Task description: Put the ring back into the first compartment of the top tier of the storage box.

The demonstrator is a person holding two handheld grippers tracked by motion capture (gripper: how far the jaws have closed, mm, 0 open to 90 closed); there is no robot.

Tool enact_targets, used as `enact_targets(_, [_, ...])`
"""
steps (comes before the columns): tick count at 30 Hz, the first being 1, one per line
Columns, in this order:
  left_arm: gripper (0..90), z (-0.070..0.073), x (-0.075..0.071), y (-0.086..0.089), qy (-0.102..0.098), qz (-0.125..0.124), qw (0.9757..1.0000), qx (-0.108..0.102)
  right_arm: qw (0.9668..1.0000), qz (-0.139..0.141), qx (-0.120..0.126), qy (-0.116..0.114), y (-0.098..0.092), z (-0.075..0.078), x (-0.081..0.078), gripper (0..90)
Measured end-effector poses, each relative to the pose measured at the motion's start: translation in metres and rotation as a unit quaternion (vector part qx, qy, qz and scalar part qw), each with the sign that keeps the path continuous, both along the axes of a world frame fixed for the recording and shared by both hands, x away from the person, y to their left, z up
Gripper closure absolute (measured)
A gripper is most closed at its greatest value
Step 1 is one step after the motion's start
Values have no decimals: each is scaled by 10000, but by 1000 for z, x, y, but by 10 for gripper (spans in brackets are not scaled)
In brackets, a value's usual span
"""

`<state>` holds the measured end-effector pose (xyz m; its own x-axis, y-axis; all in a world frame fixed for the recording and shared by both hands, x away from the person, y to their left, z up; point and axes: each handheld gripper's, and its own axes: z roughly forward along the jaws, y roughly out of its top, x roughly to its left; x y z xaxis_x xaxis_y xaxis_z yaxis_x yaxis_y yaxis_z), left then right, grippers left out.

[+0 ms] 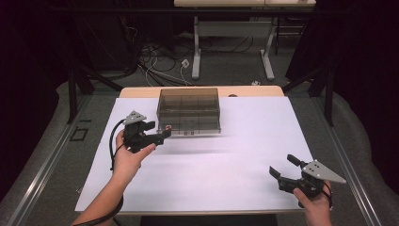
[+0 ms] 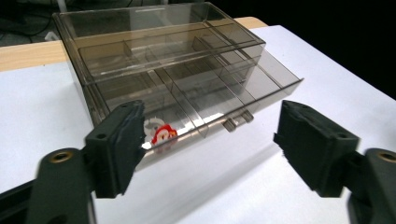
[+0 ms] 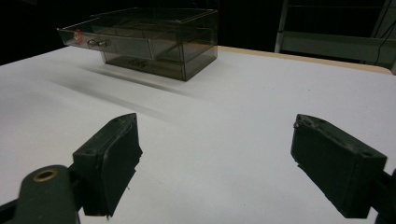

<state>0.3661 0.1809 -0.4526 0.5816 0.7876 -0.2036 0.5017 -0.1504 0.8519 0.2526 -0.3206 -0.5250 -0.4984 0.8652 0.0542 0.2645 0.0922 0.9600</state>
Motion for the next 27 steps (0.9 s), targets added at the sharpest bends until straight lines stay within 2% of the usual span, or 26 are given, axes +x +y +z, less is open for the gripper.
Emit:
enact_targets(3, [161,-4,-9,4,-71,7,9999,-98,10000,-3,14,-6,1,0,1,149])
enact_targets(7, [131,-10,-22,10,-188,-1,9997,-174,10000,20,-24,-3,1,0,1,149])
enact_targets(12, [40,-18,-34,17,-410,-99,9990,-125,10000,28,-27,-16,2,-1,2,149])
enact_targets(14, [33,-21,-40,20,-456,-100,9987,-224,10000,35,-19,-15,2,-1,1,149])
enact_targets(17, [11,-27,-46,25,-542,-162,9982,-207,10000,35,-22,-14,3,-1,2,149])
enact_targets(23, [3,-37,-56,32,-638,-170,9973,-323,10000,47,-54,25,3,-1,2,149])
enact_targets(26, [3,-42,-58,34,-621,-186,9971,-394,10000,19,-3,50,4,-2,2,149])
enact_targets(27, [3,-43,-58,35,-627,-164,9972,-380,10000,49,-57,25,3,-2,3,149])
